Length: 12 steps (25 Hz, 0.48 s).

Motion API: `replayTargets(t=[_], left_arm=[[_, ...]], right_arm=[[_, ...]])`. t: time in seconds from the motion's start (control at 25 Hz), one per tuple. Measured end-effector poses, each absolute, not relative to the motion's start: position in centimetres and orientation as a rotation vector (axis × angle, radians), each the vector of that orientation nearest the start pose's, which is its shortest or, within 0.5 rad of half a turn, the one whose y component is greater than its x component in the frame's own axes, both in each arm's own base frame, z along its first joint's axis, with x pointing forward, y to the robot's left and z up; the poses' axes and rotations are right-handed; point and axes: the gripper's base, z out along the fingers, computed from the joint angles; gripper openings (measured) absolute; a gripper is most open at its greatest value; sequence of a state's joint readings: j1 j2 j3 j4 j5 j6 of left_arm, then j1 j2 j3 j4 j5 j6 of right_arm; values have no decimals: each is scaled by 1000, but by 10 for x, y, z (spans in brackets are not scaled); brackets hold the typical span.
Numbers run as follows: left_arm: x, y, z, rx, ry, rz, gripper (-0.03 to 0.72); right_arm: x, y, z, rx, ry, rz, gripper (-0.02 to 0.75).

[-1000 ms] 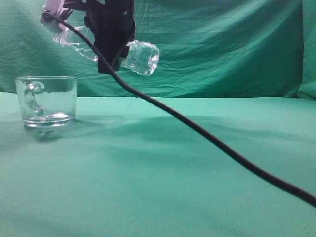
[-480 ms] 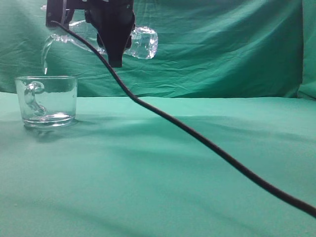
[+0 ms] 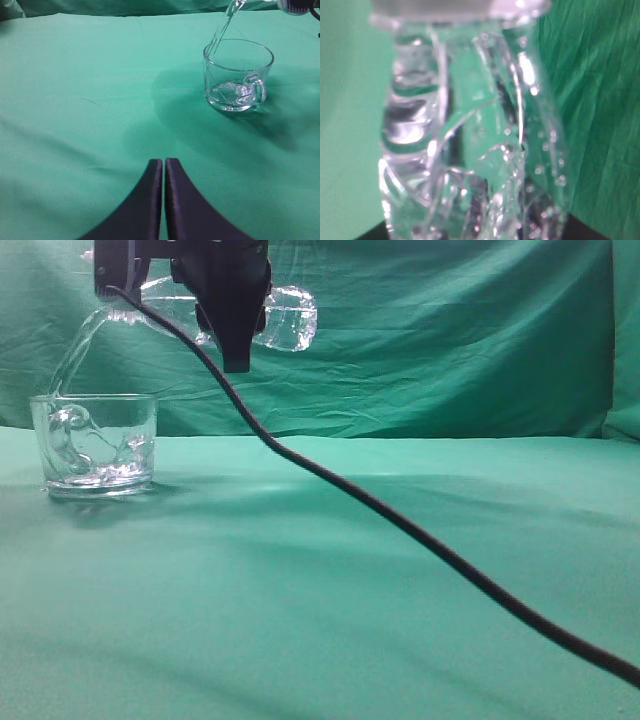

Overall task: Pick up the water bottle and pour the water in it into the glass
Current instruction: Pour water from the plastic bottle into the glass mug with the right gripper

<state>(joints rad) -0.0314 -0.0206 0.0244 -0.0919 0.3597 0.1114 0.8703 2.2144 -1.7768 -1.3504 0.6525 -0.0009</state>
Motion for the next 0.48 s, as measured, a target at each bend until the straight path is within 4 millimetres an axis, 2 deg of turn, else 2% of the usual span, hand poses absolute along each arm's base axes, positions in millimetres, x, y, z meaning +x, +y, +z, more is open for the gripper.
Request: replayTargets(t=[0.28, 0.48], left_arm=[[52, -5, 174, 75, 1844, -34, 0], [52, -5, 174, 75, 1844, -34, 0]], right_arm=[[368, 353, 224, -1640, 1321, -920, 302], [366, 351, 219, -1620, 1419, -860, 302]])
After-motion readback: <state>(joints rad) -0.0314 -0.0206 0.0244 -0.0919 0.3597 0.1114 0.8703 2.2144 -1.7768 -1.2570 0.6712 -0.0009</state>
